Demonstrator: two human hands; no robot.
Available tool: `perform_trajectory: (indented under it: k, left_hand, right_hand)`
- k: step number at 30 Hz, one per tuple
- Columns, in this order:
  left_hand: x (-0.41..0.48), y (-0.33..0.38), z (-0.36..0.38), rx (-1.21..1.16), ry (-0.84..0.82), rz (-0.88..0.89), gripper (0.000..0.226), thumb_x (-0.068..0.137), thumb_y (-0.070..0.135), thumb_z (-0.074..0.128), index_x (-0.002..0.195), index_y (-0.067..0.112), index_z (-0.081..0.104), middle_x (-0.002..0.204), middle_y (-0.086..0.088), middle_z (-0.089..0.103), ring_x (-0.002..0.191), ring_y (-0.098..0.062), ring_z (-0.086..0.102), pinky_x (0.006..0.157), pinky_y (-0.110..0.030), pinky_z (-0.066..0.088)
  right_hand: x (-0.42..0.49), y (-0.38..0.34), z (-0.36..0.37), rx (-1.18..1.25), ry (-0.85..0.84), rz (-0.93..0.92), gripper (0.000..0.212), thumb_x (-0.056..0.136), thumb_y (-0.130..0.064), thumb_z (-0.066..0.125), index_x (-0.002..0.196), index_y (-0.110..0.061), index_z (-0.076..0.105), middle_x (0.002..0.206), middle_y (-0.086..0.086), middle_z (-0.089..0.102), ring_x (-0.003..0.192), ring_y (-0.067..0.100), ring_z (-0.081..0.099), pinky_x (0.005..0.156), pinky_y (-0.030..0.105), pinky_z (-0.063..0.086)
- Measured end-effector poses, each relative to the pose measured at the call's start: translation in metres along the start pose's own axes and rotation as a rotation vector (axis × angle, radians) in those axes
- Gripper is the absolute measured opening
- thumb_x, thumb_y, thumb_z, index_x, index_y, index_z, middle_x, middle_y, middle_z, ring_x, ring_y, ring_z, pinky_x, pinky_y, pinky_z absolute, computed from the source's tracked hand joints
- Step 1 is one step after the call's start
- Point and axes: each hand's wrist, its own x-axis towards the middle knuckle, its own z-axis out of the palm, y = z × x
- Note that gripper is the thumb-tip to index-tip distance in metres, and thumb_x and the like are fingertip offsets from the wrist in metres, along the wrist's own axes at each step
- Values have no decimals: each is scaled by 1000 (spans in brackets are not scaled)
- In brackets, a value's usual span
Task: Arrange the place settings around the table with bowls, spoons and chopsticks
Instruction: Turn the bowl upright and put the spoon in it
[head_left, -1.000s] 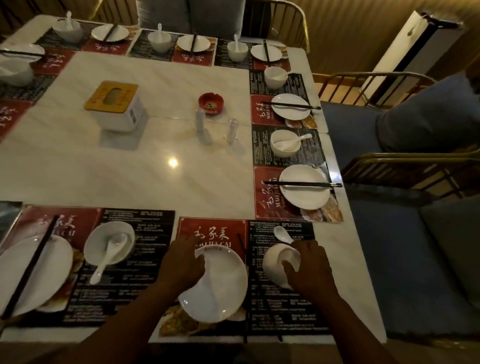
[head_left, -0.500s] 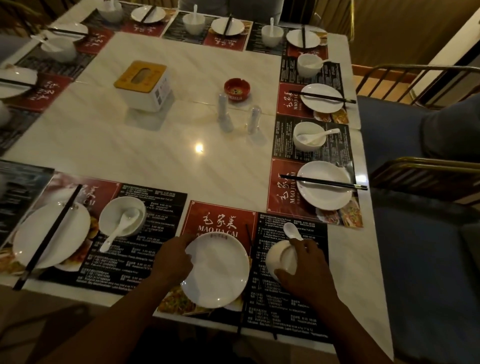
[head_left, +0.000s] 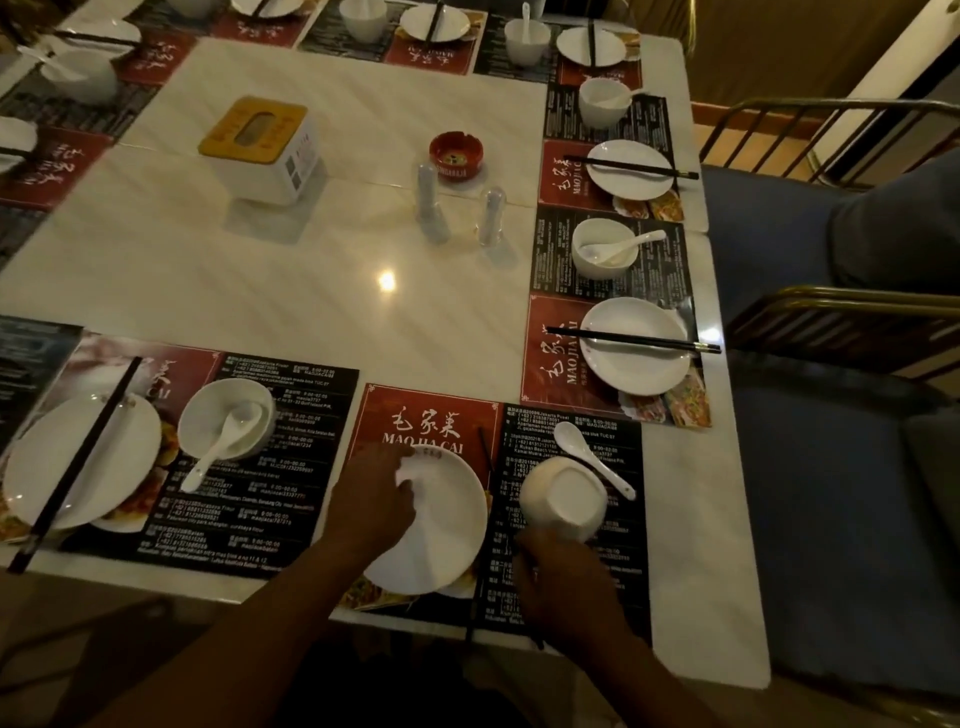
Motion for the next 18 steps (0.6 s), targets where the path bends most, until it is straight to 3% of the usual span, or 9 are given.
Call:
perform_trajectory:
  k: [2, 6, 10, 15, 18]
  left_hand:
    - [-1, 17, 7, -53, -43, 8, 36, 87, 18, 69, 121, 24, 61, 108, 7, 61, 98, -10, 55, 88, -29, 49]
    - [-3, 35, 18, -57, -112, 32, 29, 87, 23, 68, 116, 28, 62, 101, 12, 65, 89, -5, 56, 89, -25, 46]
    - [-4, 40, 20, -39, -180, 9, 28, 88, 26, 67, 116, 27, 63, 95, 10, 70, 83, -5, 61, 86, -26, 49]
    - [-7, 42, 24, -48, -225, -29, 29, 89, 33, 68, 116, 22, 70, 100, 6, 73, 86, -6, 62, 85, -22, 46]
    - [-11, 50, 28, -126, -276, -23, 35, 90, 42, 66, 117, 20, 71, 102, 3, 75, 89, -6, 66, 86, -22, 48]
  right_hand:
    - [-4, -8, 14, 82, -185, 142, 13, 90, -39, 59, 84, -30, 52, 77, -11, 59, 67, 8, 54, 56, 23, 45]
    - [-4, -25, 30, 92, -265, 316, 37, 79, -63, 64, 88, -29, 54, 82, -8, 61, 69, 9, 50, 51, 21, 32]
    - [-4, -35, 46, 46, -254, 364, 31, 84, -50, 63, 99, -23, 63, 91, -2, 67, 84, 17, 64, 66, 29, 49]
    - [-2, -31, 38, 186, -248, 456, 11, 83, -30, 65, 85, -20, 64, 81, -2, 67, 76, 13, 64, 63, 24, 49]
    - [-5, -27, 32, 255, -245, 464, 17, 81, -34, 68, 73, -20, 62, 70, -5, 67, 68, 7, 63, 64, 25, 53]
